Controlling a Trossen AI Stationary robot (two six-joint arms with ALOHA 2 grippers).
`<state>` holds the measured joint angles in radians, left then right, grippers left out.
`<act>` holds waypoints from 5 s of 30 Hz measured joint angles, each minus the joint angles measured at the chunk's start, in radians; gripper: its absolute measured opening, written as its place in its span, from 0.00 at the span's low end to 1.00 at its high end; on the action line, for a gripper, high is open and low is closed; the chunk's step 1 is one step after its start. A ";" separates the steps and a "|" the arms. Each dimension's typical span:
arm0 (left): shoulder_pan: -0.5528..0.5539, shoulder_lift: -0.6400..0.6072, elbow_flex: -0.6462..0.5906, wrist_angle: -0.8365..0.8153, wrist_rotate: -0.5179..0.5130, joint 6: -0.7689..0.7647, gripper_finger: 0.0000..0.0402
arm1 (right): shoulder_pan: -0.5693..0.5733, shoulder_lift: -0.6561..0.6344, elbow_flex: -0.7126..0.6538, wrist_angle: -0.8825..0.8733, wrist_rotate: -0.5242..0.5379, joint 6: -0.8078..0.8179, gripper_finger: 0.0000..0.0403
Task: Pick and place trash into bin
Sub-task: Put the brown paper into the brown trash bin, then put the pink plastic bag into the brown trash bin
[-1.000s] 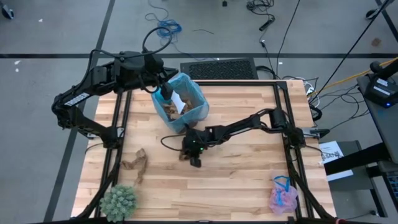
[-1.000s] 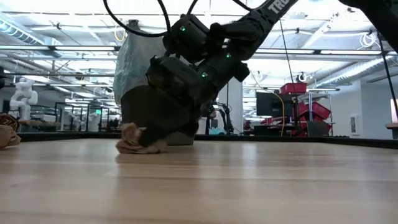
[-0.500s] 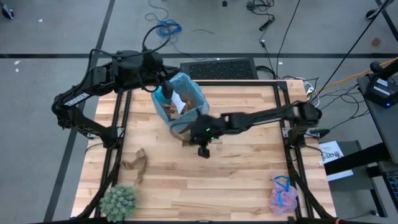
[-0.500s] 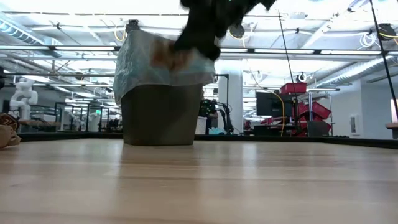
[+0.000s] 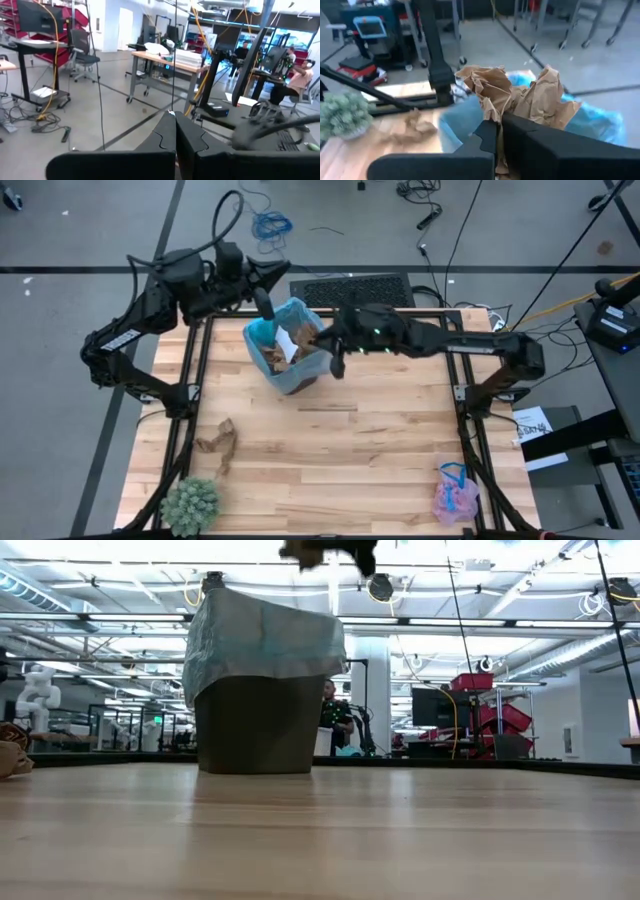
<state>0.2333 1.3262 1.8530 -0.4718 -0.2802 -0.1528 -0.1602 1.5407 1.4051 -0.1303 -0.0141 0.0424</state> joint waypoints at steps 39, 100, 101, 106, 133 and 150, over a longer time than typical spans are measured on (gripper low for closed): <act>0.007 -0.001 0.000 -0.046 0.042 0.031 0.00 | 0.143 0.101 0.603 -1.441 -0.384 0.355 0.42; 0.005 -0.001 0.000 -0.081 0.094 -0.032 0.00 | 0.991 0.084 -0.616 -0.640 -0.206 1.166 0.02; 0.002 -0.001 0.000 -0.081 0.095 -0.044 0.00 | 0.971 0.060 -0.618 -0.646 -0.146 1.150 0.01; 0.000 0.000 0.000 -0.070 0.141 -0.052 0.00 | 0.827 -0.061 -0.623 -0.643 0.073 1.108 0.00; 0.015 -0.005 0.032 0.175 0.220 0.049 0.00 | -0.147 0.095 0.382 -0.303 -0.011 0.138 0.00; 0.015 -0.049 0.034 0.242 0.175 0.090 0.00 | -0.139 0.686 0.938 -0.751 -0.196 -0.032 0.10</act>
<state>0.2485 1.2777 1.8866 -0.2299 -0.1055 -0.0624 -0.2990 2.2267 2.3434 -0.8816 -0.2104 0.0101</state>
